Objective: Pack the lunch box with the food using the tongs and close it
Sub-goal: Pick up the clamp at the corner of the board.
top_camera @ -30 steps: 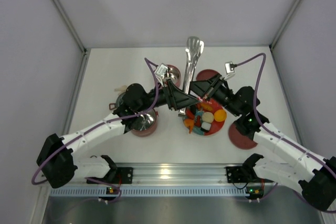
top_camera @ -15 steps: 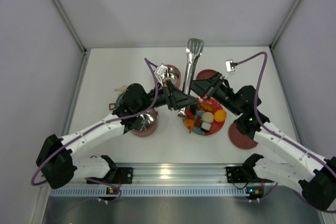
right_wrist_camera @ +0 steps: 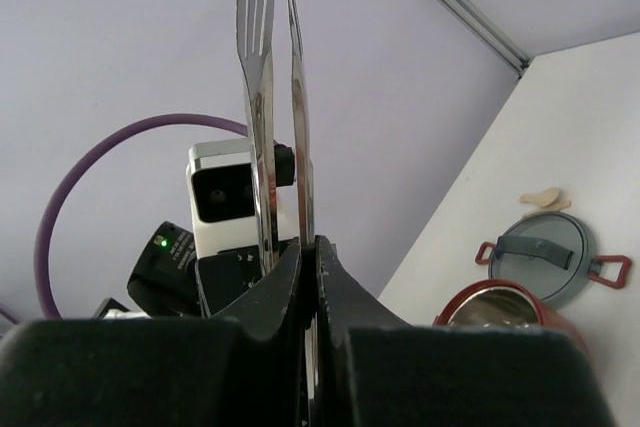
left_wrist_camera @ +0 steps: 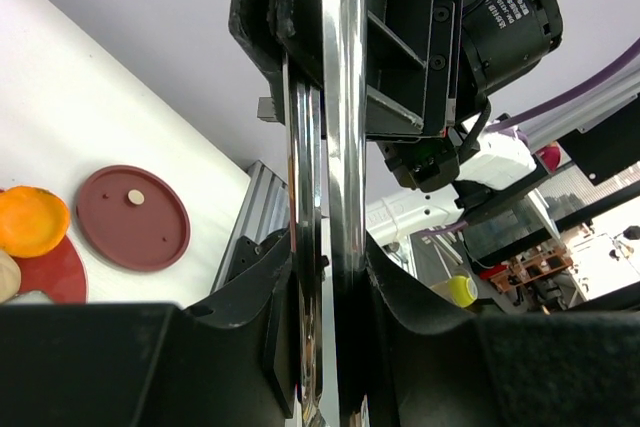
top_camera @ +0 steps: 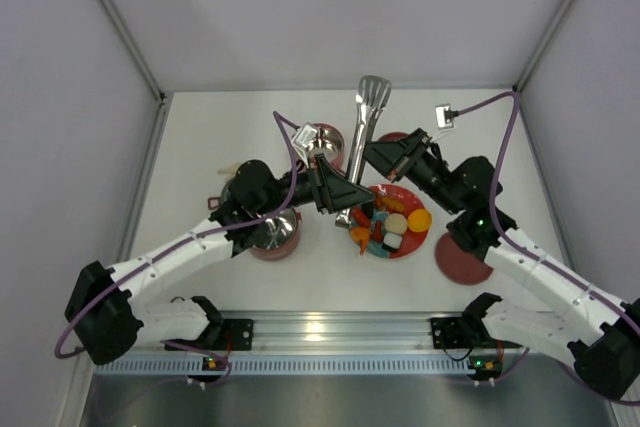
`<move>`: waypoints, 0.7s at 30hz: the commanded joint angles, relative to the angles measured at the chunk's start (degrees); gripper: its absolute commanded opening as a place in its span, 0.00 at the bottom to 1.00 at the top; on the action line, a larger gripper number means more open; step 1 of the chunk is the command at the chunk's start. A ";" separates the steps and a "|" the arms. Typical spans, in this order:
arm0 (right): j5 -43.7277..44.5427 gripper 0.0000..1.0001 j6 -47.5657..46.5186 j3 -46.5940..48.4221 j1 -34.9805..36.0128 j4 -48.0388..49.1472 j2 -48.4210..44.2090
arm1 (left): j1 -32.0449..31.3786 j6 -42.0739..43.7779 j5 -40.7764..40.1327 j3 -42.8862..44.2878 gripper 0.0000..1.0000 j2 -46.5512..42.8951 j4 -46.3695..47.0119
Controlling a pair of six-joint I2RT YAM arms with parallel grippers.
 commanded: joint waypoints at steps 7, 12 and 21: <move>2.79 0.00 -2.24 1.49 0.24 -0.83 -0.62 | -0.58 1.85 1.66 -0.33 0.51 -3.51 3.37; 4.72 0.00 -1.45 -0.88 0.15 0.66 -2.99 | -0.58 1.59 1.13 -0.50 0.57 -3.60 3.80; 9.03 0.00 3.03 -7.04 -0.03 7.86 -5.98 | -0.58 0.27 0.60 -1.56 0.57 -3.17 6.00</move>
